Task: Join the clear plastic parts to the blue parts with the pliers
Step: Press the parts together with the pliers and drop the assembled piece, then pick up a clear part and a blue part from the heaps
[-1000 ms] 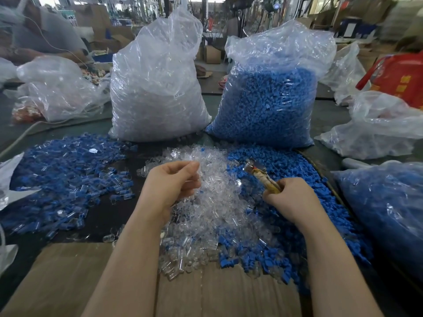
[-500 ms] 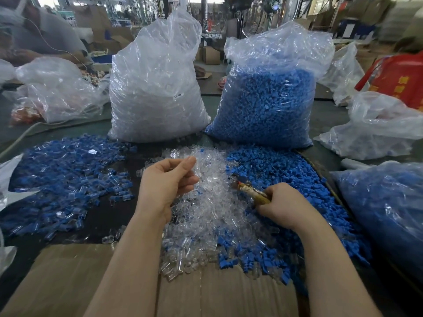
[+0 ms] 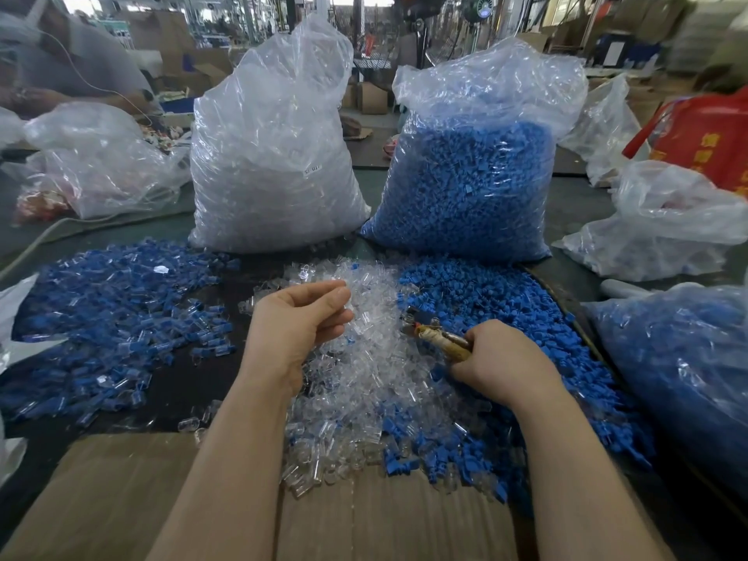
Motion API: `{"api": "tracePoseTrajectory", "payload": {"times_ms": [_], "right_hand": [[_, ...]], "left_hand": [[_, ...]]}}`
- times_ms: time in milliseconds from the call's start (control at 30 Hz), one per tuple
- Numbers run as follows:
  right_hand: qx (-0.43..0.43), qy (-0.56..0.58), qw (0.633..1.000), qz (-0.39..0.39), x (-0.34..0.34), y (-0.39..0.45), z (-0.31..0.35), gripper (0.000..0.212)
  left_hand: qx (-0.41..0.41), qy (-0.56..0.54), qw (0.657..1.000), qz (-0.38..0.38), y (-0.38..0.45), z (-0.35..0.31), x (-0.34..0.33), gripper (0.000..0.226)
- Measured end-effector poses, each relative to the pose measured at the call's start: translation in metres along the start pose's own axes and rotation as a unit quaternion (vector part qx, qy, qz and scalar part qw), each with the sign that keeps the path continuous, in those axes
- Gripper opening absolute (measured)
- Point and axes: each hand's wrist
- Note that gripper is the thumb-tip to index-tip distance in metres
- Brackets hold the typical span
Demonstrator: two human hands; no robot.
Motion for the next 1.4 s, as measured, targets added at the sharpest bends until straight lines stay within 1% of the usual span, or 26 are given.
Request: {"api": "tracePoseTrajectory", "payload": {"times_ms": [67,300,367,467,533,667,833,900,1067,1200,1400], "right_hand": [[-0.006,-0.010,1.000,-0.003,0.000,-0.001,0.001,0.016],[-0.008,-0.003,1.000,-0.015,-0.002,-0.001,0.001,0.013],[-0.004,0.027,0.999,-0.029,-0.001,-0.002,-0.001,0.015],[0.015,0.130,0.989,-0.071,0.003,-0.001,-0.006,0.014],[0.033,0.224,0.969,-0.098,0.005,0.000,-0.006,0.015],[0.080,0.401,0.904,-0.122,0.005,-0.004,0.001,0.015],[0.153,0.497,0.843,-0.138,0.005,-0.011,0.018,0.009],[0.178,0.503,0.834,-0.138,0.002,-0.013,0.023,0.012],[0.219,0.484,0.833,-0.155,-0.006,-0.015,0.031,0.017],[0.232,0.478,0.828,-0.182,-0.011,-0.017,0.036,0.013],[0.235,0.451,0.838,-0.199,-0.015,-0.018,0.039,0.014]], "left_hand": [[-0.001,0.004,1.000,0.001,0.001,0.000,0.001,0.017],[0.004,0.013,1.000,0.006,0.000,0.000,0.001,0.019],[0.005,0.020,1.000,0.009,-0.001,-0.001,0.000,0.019],[0.001,0.018,1.000,0.018,-0.002,-0.002,-0.004,0.020],[0.002,0.014,1.000,0.018,-0.003,-0.002,-0.008,0.019],[0.004,-0.005,1.000,0.017,-0.006,-0.001,-0.020,0.013],[0.019,-0.022,0.999,0.042,-0.014,-0.001,-0.037,0.011],[0.020,-0.025,0.999,0.043,-0.017,-0.001,-0.042,0.009],[0.004,-0.014,0.998,0.054,-0.024,-0.003,-0.051,0.012],[-0.008,-0.010,0.999,0.043,-0.027,-0.006,-0.052,0.012],[-0.034,0.003,0.999,0.018,-0.029,-0.009,-0.054,0.010]]}}
Point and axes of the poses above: each hand's wrist, its own y-axis towards the middle knuckle, its own x-axis out of the back of the hand, z = x × y, and after that the axes turned 9 degrees about y, right-handed
